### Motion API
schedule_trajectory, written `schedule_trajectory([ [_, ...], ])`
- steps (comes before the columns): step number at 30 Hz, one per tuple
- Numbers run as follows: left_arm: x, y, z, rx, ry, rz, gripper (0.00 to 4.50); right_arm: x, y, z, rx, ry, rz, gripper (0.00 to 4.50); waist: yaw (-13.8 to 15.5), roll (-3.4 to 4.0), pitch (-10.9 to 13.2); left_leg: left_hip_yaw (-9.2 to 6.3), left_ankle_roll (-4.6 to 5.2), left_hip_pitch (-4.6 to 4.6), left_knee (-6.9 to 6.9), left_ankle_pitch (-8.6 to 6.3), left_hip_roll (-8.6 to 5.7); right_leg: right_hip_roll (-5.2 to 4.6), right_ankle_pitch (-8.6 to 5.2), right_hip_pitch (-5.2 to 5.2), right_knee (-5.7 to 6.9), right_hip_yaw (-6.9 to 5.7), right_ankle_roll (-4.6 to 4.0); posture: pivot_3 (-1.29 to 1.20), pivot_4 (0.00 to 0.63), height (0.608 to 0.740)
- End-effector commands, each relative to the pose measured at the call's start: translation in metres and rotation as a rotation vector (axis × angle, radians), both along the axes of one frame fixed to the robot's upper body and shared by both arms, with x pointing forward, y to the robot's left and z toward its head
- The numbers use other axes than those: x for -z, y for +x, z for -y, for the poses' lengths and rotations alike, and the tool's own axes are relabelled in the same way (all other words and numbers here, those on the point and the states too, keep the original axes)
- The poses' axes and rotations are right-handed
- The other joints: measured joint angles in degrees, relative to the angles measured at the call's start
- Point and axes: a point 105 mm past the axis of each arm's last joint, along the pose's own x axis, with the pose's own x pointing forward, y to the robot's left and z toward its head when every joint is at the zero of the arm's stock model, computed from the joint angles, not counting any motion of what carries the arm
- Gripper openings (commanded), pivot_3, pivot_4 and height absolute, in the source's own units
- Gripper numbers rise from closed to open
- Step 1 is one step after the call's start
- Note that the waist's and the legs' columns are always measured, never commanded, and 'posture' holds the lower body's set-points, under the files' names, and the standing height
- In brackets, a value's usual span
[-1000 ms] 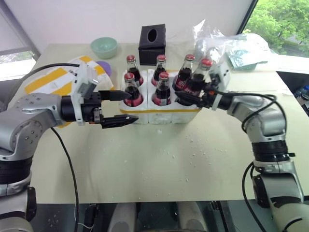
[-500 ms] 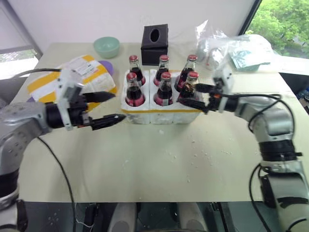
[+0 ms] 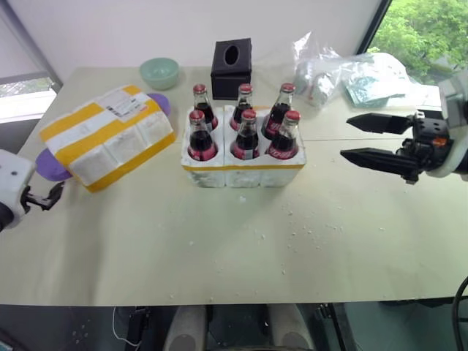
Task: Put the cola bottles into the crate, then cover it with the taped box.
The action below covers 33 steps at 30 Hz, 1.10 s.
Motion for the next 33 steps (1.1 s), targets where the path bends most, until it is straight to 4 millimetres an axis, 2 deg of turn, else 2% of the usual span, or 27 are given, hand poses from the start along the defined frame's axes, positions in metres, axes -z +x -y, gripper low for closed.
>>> schedule_trajectory([
  [1, 0.007, 0.017, -0.008, 0.011, 0.227, -0.032, 4.50, -0.016, -0.012, -0.019, -0.094, 0.016, 0.072, 4.41, 0.2, 0.01, 0.0, 0.02, 0.00, 0.00, 0.00, 0.00, 0.00, -0.02, 0.01, -0.01, -0.01, 0.00, -0.01, 0.00, 0.150, 0.737],
  [9, 0.036, 0.064, -0.012, 0.075, 0.434, -0.057, 4.50, -0.018, -0.015, -0.028, -0.119, 0.012, 0.083, 4.41, 0.2, -0.04, 0.0, 0.06, 0.00, -0.22, -0.03, 0.00, -0.02, -0.04, 0.16, -0.16, -0.05, -0.01, 0.20, 0.00, 0.150, 0.737],
  [18, 0.045, 0.083, -0.018, 0.081, 0.467, -0.038, 4.50, -0.017, -0.020, -0.027, -0.084, 0.016, 0.087, 4.41, 0.1, -0.08, -0.1, 0.09, 0.01, -0.19, -0.02, 0.01, -0.01, -0.04, 0.20, -0.19, 0.11, -0.02, 0.27, 0.00, 0.150, 0.737],
  [21, 0.047, 0.084, -0.020, 0.069, 0.422, -0.026, 3.64, -0.017, -0.020, -0.025, -0.065, 0.017, 0.087, 4.50, 0.1, -0.10, -0.1, 0.09, 0.01, -0.18, 0.02, 0.01, -0.01, -0.04, 0.21, -0.18, 0.11, -0.02, 0.29, 0.00, 0.150, 0.737],
  [25, 0.048, 0.085, -0.022, 0.058, 0.404, -0.024, 1.69, -0.017, -0.018, -0.023, -0.048, 0.018, 0.089, 4.50, 0.1, -0.09, -0.1, 0.09, 0.01, -0.13, 0.02, 0.01, -0.01, -0.04, 0.21, -0.15, 0.15, -0.02, 0.29, 0.00, 0.150, 0.737],
  [27, 0.047, 0.086, -0.023, 0.055, 0.409, -0.023, 0.92, -0.017, -0.016, -0.022, -0.040, 0.018, 0.090, 4.50, 0.1, -0.06, -0.1, 0.10, 0.01, -0.12, 0.02, 0.01, -0.01, -0.04, 0.21, -0.14, 0.15, -0.02, 0.30, 0.00, 0.150, 0.737],
  [28, 0.045, 0.087, -0.023, 0.052, 0.415, -0.020, 0.68, -0.017, -0.016, -0.021, -0.036, 0.019, 0.092, 4.50, 0.1, -0.05, -0.1, 0.11, 0.01, -0.11, 0.02, 0.01, -0.01, -0.04, 0.21, -0.13, 0.15, -0.02, 0.30, 0.00, 0.150, 0.737],
  [31, 0.035, 0.089, -0.023, 0.051, 0.429, -0.001, 0.68, -0.016, -0.014, -0.020, -0.028, 0.019, 0.095, 4.50, 0.1, -0.07, -0.1, 0.11, 0.01, -0.10, 0.02, 0.01, -0.01, -0.04, 0.21, -0.12, 0.15, -0.02, 0.30, 0.00, 0.150, 0.737],
  [33, 0.019, 0.091, -0.023, 0.058, 0.442, 0.034, 0.68, -0.015, -0.012, -0.018, -0.017, 0.015, 0.096, 4.50, 0.1, -0.07, -0.1, 0.11, 0.01, -0.11, 0.02, 0.01, -0.01, -0.04, 0.21, -0.12, 0.15, -0.01, 0.30, 0.00, 0.150, 0.737],
])
